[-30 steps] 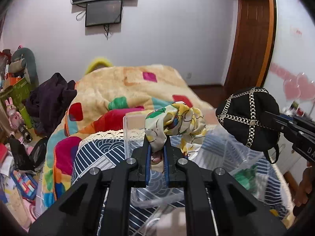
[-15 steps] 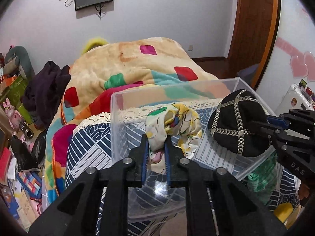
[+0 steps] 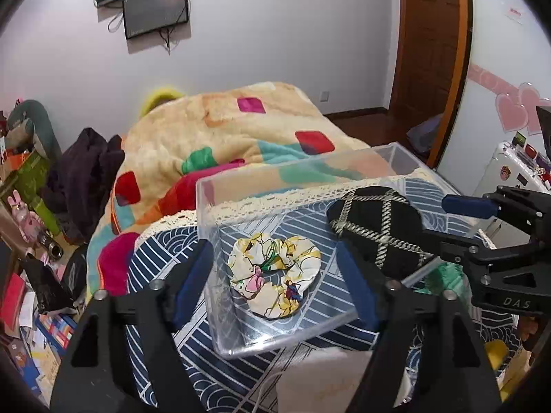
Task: Organize soft objects
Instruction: 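Lift the scrunchie with the left tool while the right tool drops the cap into the box, then grasp the white 'Lake' cloth with the left tool while the right tool grasps the green glove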
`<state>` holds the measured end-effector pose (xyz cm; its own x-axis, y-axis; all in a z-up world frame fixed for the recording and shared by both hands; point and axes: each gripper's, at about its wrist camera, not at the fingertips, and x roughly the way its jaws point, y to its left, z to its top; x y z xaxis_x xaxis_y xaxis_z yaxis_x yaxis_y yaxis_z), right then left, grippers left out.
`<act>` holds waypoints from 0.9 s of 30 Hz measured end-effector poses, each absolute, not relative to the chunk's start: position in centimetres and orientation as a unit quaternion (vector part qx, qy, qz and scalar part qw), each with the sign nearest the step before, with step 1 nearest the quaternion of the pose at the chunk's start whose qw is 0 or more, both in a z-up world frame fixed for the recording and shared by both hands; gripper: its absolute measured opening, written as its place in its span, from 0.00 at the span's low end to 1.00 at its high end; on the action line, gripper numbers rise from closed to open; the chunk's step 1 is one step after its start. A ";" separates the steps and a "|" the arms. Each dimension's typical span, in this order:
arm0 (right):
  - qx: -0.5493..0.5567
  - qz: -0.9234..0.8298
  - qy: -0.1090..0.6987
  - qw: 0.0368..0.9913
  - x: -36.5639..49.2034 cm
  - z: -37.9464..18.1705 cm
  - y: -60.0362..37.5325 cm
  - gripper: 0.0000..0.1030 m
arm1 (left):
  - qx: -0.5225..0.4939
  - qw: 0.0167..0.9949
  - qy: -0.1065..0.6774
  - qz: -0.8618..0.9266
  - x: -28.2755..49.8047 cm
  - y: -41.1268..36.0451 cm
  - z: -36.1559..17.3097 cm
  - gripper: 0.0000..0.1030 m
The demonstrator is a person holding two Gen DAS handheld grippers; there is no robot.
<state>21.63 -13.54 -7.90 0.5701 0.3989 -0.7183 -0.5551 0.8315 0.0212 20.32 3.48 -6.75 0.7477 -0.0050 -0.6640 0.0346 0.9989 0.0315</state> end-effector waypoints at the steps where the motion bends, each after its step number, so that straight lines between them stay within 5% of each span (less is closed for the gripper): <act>1: -0.101 0.272 0.370 0.883 21.3 -7.6 -13.7 0.53 | 0.020 0.936 0.352 -0.012 20.1 3.5 -6.6 0.80; 10: -0.093 0.275 0.323 0.901 18.4 -5.7 -14.9 0.72 | 0.015 0.939 0.342 -0.029 16.0 2.9 -6.4 0.92; 27: -0.087 0.282 0.409 0.864 17.7 -12.0 -16.0 0.68 | -0.005 0.913 0.402 -0.066 13.9 2.5 -12.2 0.94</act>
<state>17.73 -15.98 -11.97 0.5069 0.4158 -0.7551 -0.5586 0.8256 0.0796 13.87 2.54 -12.17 0.6680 -0.1249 -0.7336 0.1161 0.9912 -0.0630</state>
